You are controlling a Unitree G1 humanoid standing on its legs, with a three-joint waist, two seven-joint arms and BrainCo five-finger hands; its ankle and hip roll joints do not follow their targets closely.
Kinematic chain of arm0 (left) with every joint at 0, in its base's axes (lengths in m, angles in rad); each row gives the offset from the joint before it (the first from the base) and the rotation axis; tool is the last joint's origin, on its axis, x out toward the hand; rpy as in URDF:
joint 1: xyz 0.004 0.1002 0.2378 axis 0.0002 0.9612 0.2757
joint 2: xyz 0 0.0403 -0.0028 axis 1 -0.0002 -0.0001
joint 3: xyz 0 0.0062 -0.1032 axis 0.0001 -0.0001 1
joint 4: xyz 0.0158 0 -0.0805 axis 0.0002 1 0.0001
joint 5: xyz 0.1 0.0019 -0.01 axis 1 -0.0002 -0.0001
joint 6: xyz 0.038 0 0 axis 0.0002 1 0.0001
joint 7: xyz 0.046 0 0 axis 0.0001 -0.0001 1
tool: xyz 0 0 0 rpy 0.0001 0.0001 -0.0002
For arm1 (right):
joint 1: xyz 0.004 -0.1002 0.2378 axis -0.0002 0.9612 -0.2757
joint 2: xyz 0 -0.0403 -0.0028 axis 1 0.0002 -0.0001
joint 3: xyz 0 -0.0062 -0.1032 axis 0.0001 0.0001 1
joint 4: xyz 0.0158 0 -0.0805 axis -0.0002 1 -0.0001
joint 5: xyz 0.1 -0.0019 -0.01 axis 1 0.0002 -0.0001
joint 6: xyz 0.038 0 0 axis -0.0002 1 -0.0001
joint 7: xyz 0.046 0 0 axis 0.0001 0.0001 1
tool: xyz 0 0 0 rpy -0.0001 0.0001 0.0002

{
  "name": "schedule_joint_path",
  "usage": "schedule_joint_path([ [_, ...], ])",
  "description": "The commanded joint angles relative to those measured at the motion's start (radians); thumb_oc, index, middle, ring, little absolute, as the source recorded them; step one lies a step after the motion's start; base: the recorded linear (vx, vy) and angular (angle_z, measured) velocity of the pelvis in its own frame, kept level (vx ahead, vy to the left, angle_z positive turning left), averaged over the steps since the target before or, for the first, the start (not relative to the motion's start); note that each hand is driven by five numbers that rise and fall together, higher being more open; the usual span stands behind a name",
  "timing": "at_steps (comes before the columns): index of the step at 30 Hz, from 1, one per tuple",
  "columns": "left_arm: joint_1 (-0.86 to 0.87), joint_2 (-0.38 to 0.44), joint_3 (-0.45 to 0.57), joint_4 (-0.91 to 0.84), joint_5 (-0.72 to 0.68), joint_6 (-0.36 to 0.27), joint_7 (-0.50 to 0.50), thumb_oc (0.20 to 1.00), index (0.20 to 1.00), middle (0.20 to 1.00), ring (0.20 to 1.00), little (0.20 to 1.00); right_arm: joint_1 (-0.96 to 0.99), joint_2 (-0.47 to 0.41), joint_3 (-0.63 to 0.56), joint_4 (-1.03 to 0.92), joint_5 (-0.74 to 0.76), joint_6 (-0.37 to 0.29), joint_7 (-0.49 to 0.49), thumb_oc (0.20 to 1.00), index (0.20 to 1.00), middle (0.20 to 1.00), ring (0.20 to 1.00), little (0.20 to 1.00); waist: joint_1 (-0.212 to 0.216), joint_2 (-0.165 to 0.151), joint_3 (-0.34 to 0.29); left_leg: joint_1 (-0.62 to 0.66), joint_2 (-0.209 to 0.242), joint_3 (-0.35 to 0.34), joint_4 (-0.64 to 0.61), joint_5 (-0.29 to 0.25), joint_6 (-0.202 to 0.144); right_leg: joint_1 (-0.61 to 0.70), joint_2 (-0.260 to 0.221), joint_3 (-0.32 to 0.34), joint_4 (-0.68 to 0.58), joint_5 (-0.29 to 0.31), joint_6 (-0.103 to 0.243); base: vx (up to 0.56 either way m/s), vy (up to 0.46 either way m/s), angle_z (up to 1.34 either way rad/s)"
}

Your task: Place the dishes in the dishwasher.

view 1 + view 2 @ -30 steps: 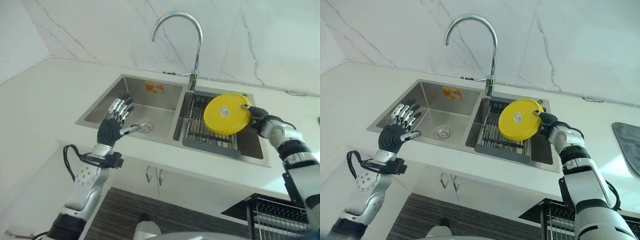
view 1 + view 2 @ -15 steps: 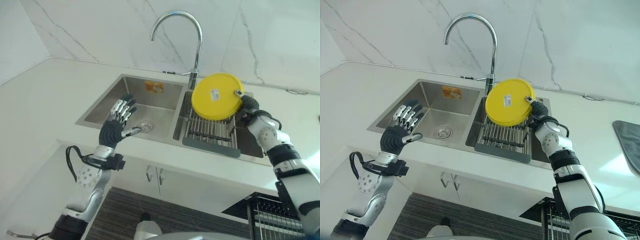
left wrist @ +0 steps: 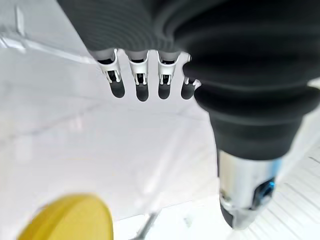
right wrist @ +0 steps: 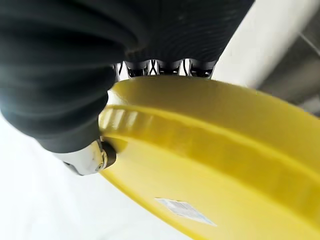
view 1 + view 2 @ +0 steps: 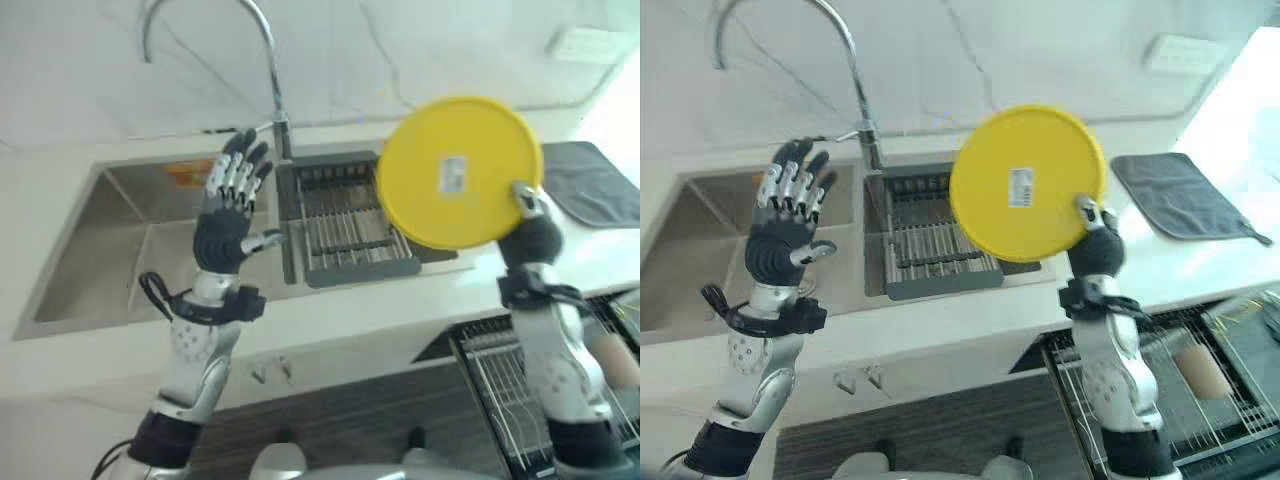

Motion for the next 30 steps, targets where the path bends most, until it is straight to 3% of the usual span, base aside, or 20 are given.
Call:
schedule_joint_path([
  [1,0.046,0.022,0.018,-0.095,0.088,-0.036,0.045,1.0,1.0,1.0,1.0,1.0,-0.206,-0.069,-0.038,0.012,-0.006,-0.129,0.071,0.2,0.2,0.2,0.2,0.2,0.047,0.073,-0.037,0.134,-0.027,-0.003,-0.127,-0.071,0.033,-0.028,0.011,-0.098,-0.005,0.041,0.065,-0.09,0.203,-0.4],
  [2,0.044,0.027,0.021,-0.097,0.098,-0.031,0.058,1.0,1.0,1.0,1.0,1.0,-0.213,-0.07,-0.033,0.018,-0.021,-0.137,0.061,0.2,0.2,0.2,0.2,0.2,0.058,0.075,-0.036,0.145,-0.027,0.029,-0.139,-0.072,0.033,-0.04,0.007,-0.157,0.027,0.048,0.071,-0.13,0.185,-0.68],
  [4,0.036,0.037,0.028,-0.1,0.12,-0.023,0.087,1.0,1.0,1.0,1.0,1.0,-0.229,-0.071,-0.014,0.029,-0.006,-0.139,0.072,0.2,0.2,0.2,0.2,0.2,0.06,0.085,-0.038,0.144,-0.024,0.066,-0.146,-0.074,0.04,-0.039,0.038,-0.195,0.05,0.005,0.063,-0.17,0.163,-1.58],
  [9,-0.007,0.038,-0.005,-0.09,0.191,-0.029,0.131,1.0,1.0,1.0,1.0,1.0,-0.173,-0.105,-0.021,0.017,0.036,-0.205,0.077,0.2,0.2,0.2,0.2,0.2,0.019,0.099,-0.058,0.121,-0.03,0.094,-0.146,-0.061,0.092,-0.033,0.146,-0.137,0.191,-0.155,-0.004,-0.13,0.135,-0.69],
  [11,-0.023,0.032,-0.021,-0.082,0.225,-0.025,0.117,1.0,1.0,1.0,1.0,1.0,-0.166,-0.099,-0.026,0.026,0.042,-0.201,0.075,0.2,0.2,0.2,0.2,0.2,0.013,0.093,-0.062,0.115,-0.03,0.099,-0.146,-0.057,0.098,-0.019,0.165,-0.115,0.211,-0.179,-0.006,-0.07,-0.011,-0.52],
  [13,-0.036,0.031,-0.035,-0.076,0.289,-0.014,0.093,1.0,1.0,1.0,1.0,1.0,-0.152,-0.083,-0.031,0.023,0.035,-0.205,0.071,0.2,0.2,0.2,0.2,0.2,0.008,0.084,-0.064,0.119,-0.028,0.098,-0.146,-0.059,0.101,-0.016,0.15,-0.107,0.24,-0.164,0.001,-0.09,-0.163,-0.44],
  [15,-0.03,0.055,-0.029,-0.085,0.298,-0.011,0.062,1.0,1.0,1.0,1.0,1.0,-0.14,-0.075,-0.043,0.017,0.055,-0.211,0.079,0.2,0.2,0.2,0.2,0.2,0.023,0.084,-0.064,0.126,-0.007,0.12,-0.146,-0.055,0.092,-0.011,0.077,-0.147,0.263,-0.124,0.013,-0.15,-0.331,-0.18],
  [18,-0.045,0.072,-0.038,-0.093,0.293,-0.009,0.027,1.0,1.0,1.0,1.0,1.0,-0.133,-0.051,-0.04,0.008,0.045,-0.225,0.07,0.2,0.2,0.2,0.2,0.2,0.029,0.083,-0.066,0.119,0.04,0.154,-0.146,-0.031,0.07,0.017,-0.003,-0.154,0.246,-0.066,0.035,-0.2,-0.485,-0.27],
  [19,-0.065,0.077,-0.058,-0.09,0.305,-0.005,0.023,1.0,1.0,1.0,1.0,1.0,-0.133,-0.039,-0.034,0.003,0.026,-0.234,0.05,0.2,0.2,0.2,0.2,0.2,0.026,0.08,-0.072,0.111,0.076,0.172,-0.144,-0.011,0.046,0.049,-0.026,-0.142,0.181,-0.052,0.046,-0.23,-0.682,-0.24],
  [20,-0.072,0.081,-0.067,-0.088,0.315,-0.006,0.032,1.0,1.0,1.0,1.0,1.0,-0.133,-0.033,-0.029,0.001,0.024,-0.234,0.047,0.2,0.2,0.2,0.2,0.2,0.022,0.078,-0.071,0.112,0.089,0.172,-0.14,-0.01,0.039,0.045,-0.031,-0.13,0.184,-0.042,0.049,-0.21,-0.692,-0.25],
  [22,-0.085,0.086,-0.072,-0.087,0.319,0.003,0.042,1.0,1.0,1.0,1.0,1.0,-0.13,-0.039,-0.03,-0.007,0.037,-0.22,0.044,0.2,0.2,0.2,0.2,0.2,0.015,0.084,-0.074,0.107,0.147,0.184,-0.132,0.016,0.006,0.06,0.016,-0.131,0.145,-0.149,0.042,-0.14,-0.445,-0.3],
  [23,-0.087,0.082,-0.074,-0.087,0.325,0.006,0.054,1.0,1.0,1.0,1.0,1.0,-0.133,-0.044,-0.031,-0.011,0.046,-0.201,0.049,0.2,0.2,0.2,0.2,0.2,0.013,0.084,-0.078,0.103,0.168,0.199,-0.127,0.026,-0.009,0.074,0.031,-0.145,0.112,-0.173,0.038,-0.17,-0.442,-0.48],
  [25,-0.078,0.076,-0.074,-0.092,0.34,0.014,0.092,1.0,1.0,1.0,1.0,1.0,-0.157,-0.06,-0.02,-0.005,0.055,-0.162,0.058,0.2,0.2,0.2,0.2,0.2,0.013,0.085,-0.084,0.098,0.212,0.221,-0.126,0.054,-0.044,0.087,0.071,-0.152,0.052,-0.186,0.032,-0.17,-0.463,-0.62],
  [27,-0.067,0.064,-0.069,-0.091,0.344,0.015,0.122,1.0,1.0,1.0,1.0,1.0,-0.189,-0.088,-0.002,-0.007,0.059,-0.118,0.067,0.2,0.2,0.2,0.2,0.2,0.003,0.086,-0.086,0.089,0.258,0.221,-0.133,0.092,-0.075,0.083,0.122,-0.105,0.022,-0.195,0.002,-0.14,-0.505,-0.68],
  [30,-0.047,0.044,-0.075,-0.088,0.375,0.019,0.149,1.0,1.0,1.0,1.0,1.0,-0.182,-0.114,-0.005,-0.037,0.051,-0.094,0.086,0.2,0.2,0.2,0.2,0.2,-0.017,0.086,-0.079,0.056,0.323,0.251,-0.132,0.173,-0.113,0.077,0.186,-0.098,0.005,-0.207,-0.043,-0.13,-0.435,-0.68],
])
